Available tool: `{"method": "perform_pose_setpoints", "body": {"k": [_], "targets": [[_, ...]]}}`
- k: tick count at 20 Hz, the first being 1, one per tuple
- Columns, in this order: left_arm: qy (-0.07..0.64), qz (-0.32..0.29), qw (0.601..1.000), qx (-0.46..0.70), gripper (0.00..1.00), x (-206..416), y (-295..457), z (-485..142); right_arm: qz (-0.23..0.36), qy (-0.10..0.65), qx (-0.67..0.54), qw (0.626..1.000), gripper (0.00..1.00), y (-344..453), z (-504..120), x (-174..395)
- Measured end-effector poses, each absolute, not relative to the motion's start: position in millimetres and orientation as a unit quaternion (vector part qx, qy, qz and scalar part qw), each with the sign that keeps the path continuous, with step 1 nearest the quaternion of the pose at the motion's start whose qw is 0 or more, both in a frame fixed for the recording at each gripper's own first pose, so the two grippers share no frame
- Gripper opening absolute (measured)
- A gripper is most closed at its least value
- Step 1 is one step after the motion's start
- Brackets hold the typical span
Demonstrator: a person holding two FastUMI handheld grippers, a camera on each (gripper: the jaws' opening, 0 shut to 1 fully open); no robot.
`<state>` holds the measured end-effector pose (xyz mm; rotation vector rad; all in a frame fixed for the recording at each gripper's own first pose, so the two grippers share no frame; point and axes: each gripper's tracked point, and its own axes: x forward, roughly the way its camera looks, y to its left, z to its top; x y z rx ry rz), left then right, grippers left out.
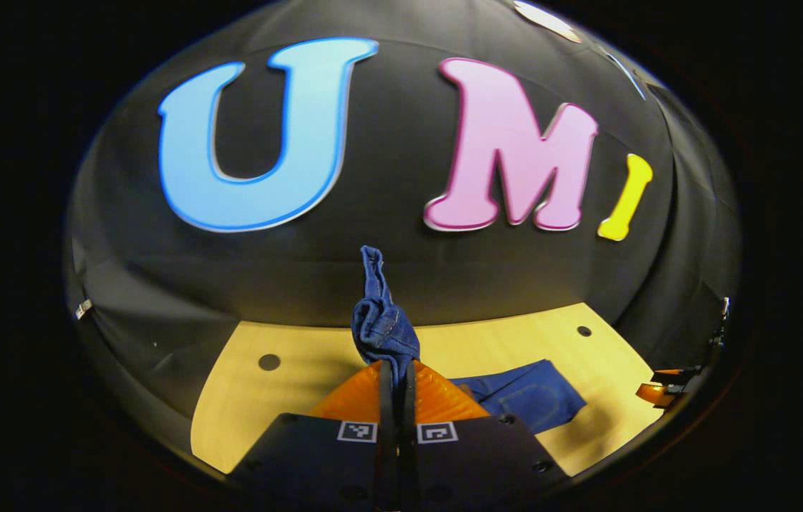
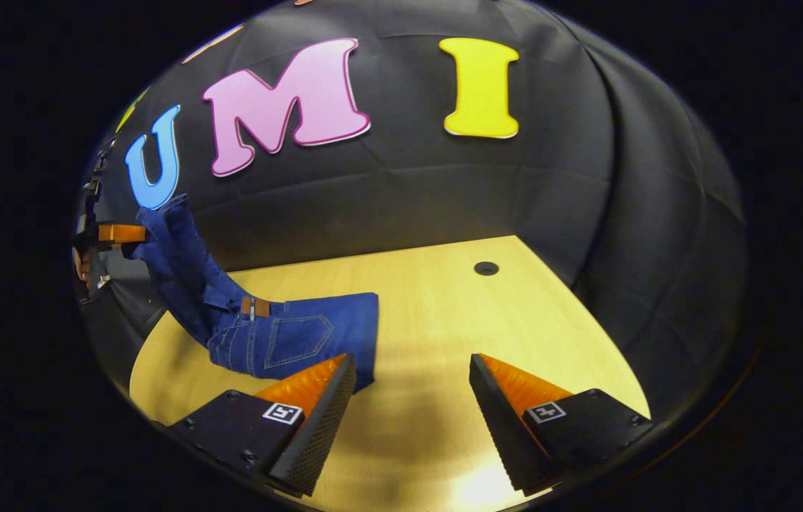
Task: Grasp the waist and the cuffs of the jeans and fold them to make the two legs overlap; first hold the waist and fold one-third of the jeans toward the cuffs, then hold the cuffs and fold the remaining one-third in the same direction to finish folding.
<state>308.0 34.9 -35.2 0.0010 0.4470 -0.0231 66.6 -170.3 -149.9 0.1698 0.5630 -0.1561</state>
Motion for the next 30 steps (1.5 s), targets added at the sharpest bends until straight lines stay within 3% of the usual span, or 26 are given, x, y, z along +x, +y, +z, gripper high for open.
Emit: {"method": "perform_pose_setpoints", "body": {"k": [4, 8, 11, 14, 15, 16, 20, 21, 30], "targets": [[0.236, -0.075, 0.969, -0.016, 0.06, 310.6, -81.4, -44.3, -0.097, 0.273, 0.078, 0.954, 0.98, -194.3, -131.4, 37.0], [0.278, -0.132, 0.951, 0.003, 0.06, 317.4, -170.4, -109.3, -0.102, 0.276, 0.05, 0.954, 0.98, -205.8, -120.8, 5.7], [0.334, -0.151, 0.93, 0.028, 0.06, 328.8, -203.6, -182.0, -0.102, 0.272, 0.072, 0.954, 0.98, -203.9, -116.7, -5.1], [0.38, -0.154, 0.911, 0.054, 0.1, 327.3, -196.8, -211.7, -0.109, 0.266, 0.077, 0.955, 0.98, -207.1, -111.4, -12.1], [0.387, -0.162, 0.907, 0.042, 0.17, 325.3, -196.2, -217.7, -0.112, 0.264, 0.079, 0.955, 0.98, -206.9, -108.8, -16.3], [0.386, -0.168, 0.907, 0.026, 0.17, 323.9, -190.5, -214.8, -0.115, 0.263, 0.08, 0.955, 0.98, -206.7, -105.7, -21.2], [0.337, -0.147, 0.93, -0.002, 0.93, 300.1, -176.0, -180.7, -0.117, 0.262, 0.082, 0.954, 0.98, -200.0, -94.5, -41.2], [0.323, -0.138, 0.936, -0.003, 1.0, 289.4, -163.6, -169.0, -0.115, 0.262, 0.081, 0.955, 0.98, -197.4, -88.7, -46.5], [0.192, -0.04, 0.981, -0.003, 0.97, 132.4, -43.1, -36.8, -0.069, 0.191, 0.067, 0.977, 0.98, -126.8, -0.3, -84.3]]}}
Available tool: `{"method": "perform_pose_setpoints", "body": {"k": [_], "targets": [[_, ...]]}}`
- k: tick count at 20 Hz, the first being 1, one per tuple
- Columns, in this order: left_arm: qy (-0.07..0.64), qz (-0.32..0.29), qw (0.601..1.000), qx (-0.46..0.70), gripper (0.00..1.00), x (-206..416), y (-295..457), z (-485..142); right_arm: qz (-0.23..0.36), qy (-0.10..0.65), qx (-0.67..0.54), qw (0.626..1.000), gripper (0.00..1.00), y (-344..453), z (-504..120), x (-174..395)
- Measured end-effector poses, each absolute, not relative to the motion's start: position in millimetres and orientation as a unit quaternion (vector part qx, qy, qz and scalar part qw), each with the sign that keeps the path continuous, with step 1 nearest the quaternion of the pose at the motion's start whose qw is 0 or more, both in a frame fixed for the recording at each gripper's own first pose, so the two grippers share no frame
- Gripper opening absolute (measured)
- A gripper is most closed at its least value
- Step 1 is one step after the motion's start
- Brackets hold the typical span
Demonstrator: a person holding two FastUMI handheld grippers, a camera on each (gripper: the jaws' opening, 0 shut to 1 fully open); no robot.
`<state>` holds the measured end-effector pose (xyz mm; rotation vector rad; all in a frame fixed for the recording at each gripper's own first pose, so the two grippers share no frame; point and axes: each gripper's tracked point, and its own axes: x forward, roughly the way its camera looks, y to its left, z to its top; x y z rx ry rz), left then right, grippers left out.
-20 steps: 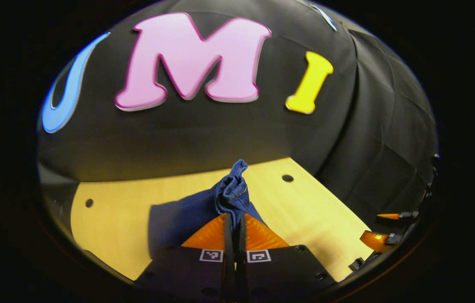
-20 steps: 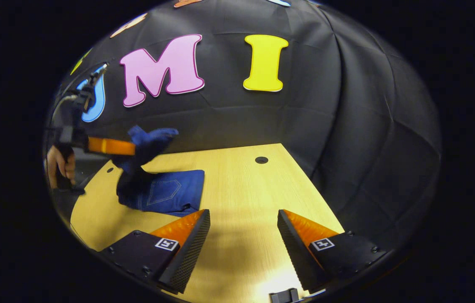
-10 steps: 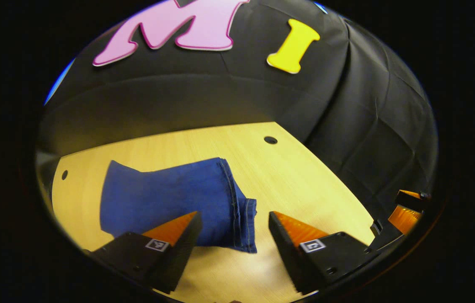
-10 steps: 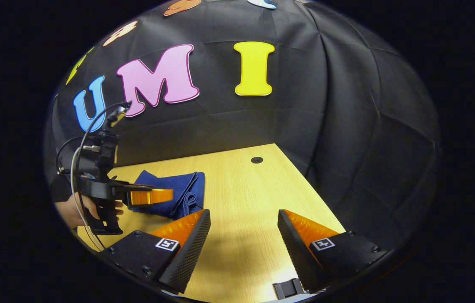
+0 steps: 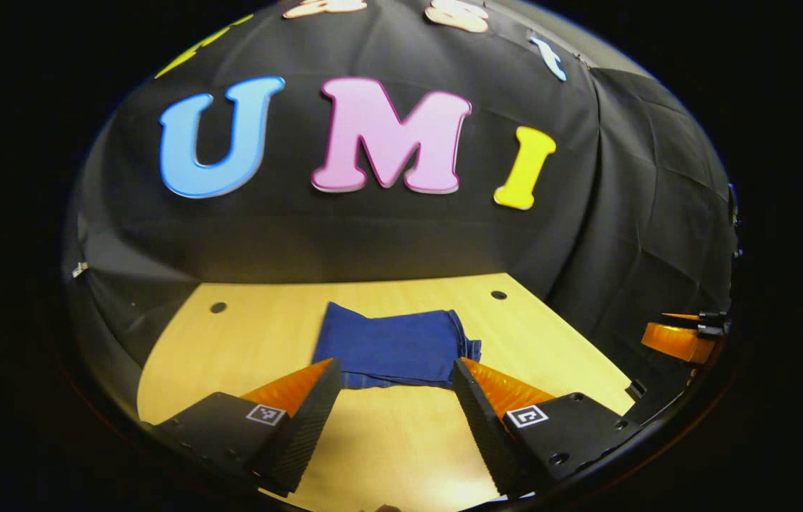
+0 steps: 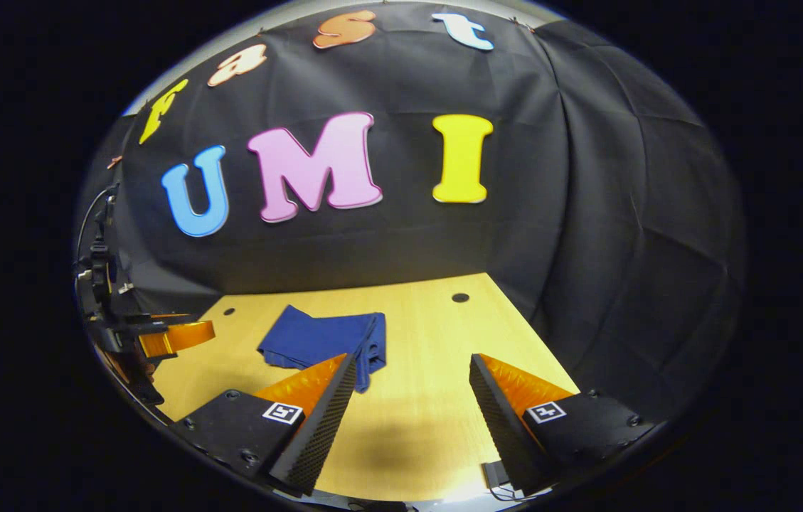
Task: Grasp the waist and the cuffs of the jeans and fold them to make the two legs overlap; first hold the waist and fold one-third of the jeans toward the cuffs, then hold the cuffs and fold the remaining one-third in the same direction to finish folding.
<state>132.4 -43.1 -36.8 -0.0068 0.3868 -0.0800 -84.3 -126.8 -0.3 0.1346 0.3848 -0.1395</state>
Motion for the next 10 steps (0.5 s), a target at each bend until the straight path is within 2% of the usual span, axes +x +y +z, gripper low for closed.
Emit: {"method": "perform_pose_setpoints", "body": {"k": [5, 10], "targets": [[0.126, 0.007, 0.992, 0.005, 0.97, 49.9, -19.2, 15.8, -0.023, 0.163, 0.059, 0.985, 0.98, -65.6, 21.7, -117.7], [0.105, 0.047, 0.993, -0.012, 0.97, -13.7, -20.4, 9.4, 0.008, 0.155, 0.052, 0.987, 0.98, -21.4, 19.3, -158.8]]}}
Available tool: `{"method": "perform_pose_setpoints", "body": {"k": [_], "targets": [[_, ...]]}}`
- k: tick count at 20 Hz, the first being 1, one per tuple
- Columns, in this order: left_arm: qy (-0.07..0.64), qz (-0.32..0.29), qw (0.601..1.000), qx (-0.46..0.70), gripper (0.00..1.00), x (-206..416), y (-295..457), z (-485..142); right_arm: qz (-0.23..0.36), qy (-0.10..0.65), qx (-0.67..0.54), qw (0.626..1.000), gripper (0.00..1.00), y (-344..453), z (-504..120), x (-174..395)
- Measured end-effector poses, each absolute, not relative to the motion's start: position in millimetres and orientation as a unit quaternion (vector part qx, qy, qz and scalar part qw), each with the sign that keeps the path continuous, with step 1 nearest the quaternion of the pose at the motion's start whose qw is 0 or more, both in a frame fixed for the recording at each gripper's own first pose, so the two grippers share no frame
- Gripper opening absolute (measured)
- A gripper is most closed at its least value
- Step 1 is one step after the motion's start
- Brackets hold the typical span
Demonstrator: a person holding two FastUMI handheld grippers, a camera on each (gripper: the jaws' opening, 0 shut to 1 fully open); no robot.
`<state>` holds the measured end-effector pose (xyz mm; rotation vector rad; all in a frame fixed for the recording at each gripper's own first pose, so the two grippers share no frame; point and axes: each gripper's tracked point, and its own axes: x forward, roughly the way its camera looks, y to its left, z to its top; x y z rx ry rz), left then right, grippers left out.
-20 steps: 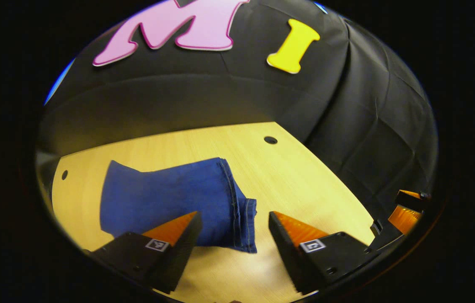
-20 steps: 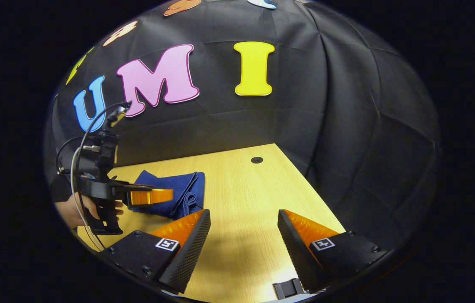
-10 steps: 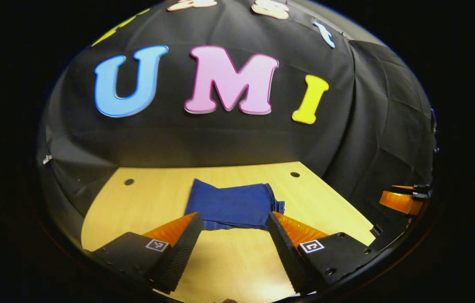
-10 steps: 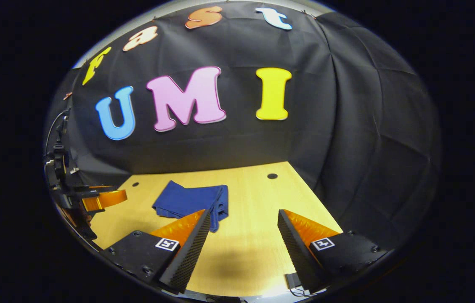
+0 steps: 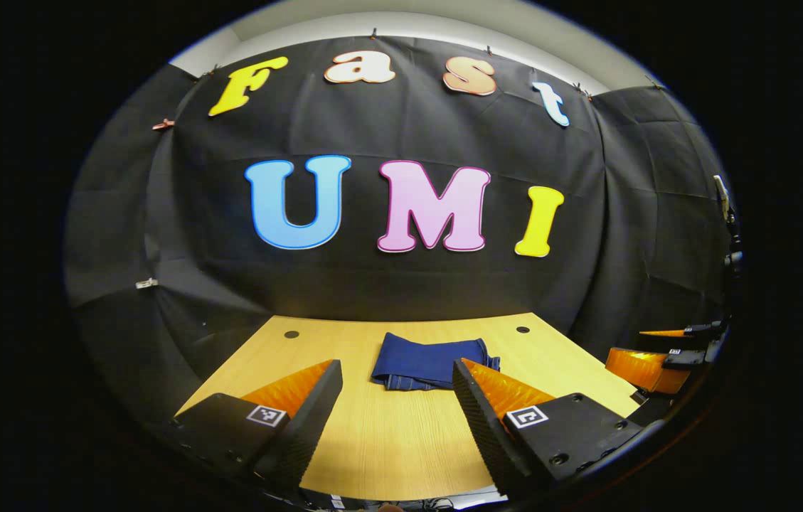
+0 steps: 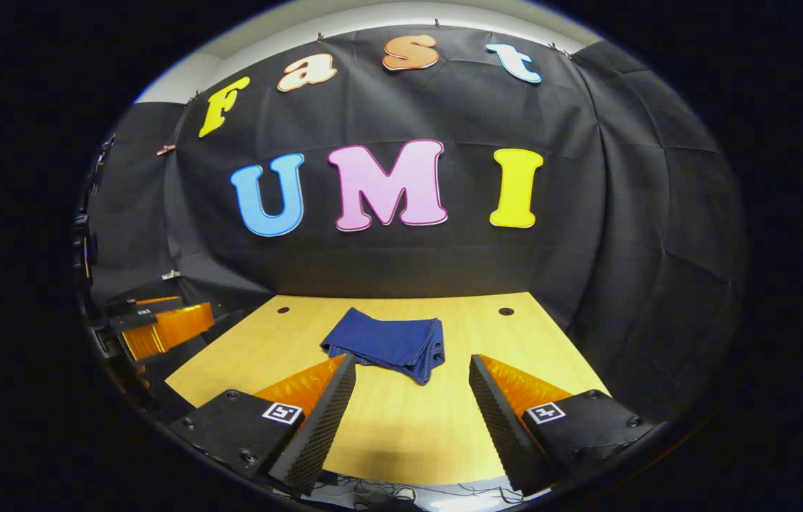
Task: Grasp the waist and the cuffs of the jeans and fold them to make the two legs overlap; first hold the waist and fold one-third of the jeans toward the cuffs, then hold the cuffs and fold the remaining one-third in the same direction to finish folding.
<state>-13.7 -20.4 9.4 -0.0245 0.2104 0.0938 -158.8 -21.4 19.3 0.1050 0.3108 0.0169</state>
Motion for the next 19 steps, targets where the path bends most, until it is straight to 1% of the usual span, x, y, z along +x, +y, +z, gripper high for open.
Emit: {"method": "perform_pose_setpoints", "body": {"k": [2, 5, 9, 12, 15, 19], "targets": [[0.114, 0.052, 0.991, -0.041, 0.96, -37.5, -26.5, -0.4, 0.018, 0.16, 0.043, 0.986, 0.98, -13.5, 14.6, -167.5], [0.108, 0.055, 0.992, -0.034, 0.96, -51.9, -25.8, -4.5, 0.02, 0.161, 0.044, 0.986, 0.98, -8.9, 15.9, -174.6], [0.084, 0.048, 0.995, -0.017, 0.96, -48.8, -24.5, 10.1, 0.024, 0.138, 0.02, 0.99, 0.98, -5.4, 23.4, -173.3], [0.077, 0.032, 0.997, -0.004, 0.96, -39.4, -27.2, 15.8, 0.033, 0.139, 0.033, 0.989, 0.98, 7.4, 25.7, -161.4], [0.069, 0.037, 0.997, 0.01, 0.96, -29.1, -19.6, 21.0, 0.028, 0.129, 0.034, 0.991, 0.98, 13.7, 36.8, -153.0], [0.065, 0.04, 0.997, 0.002, 0.97, -27.4, -15.6, 24.0, 0.047, 0.142, 0.029, 0.988, 0.98, 28.8, 34.4, -156.4]]}}
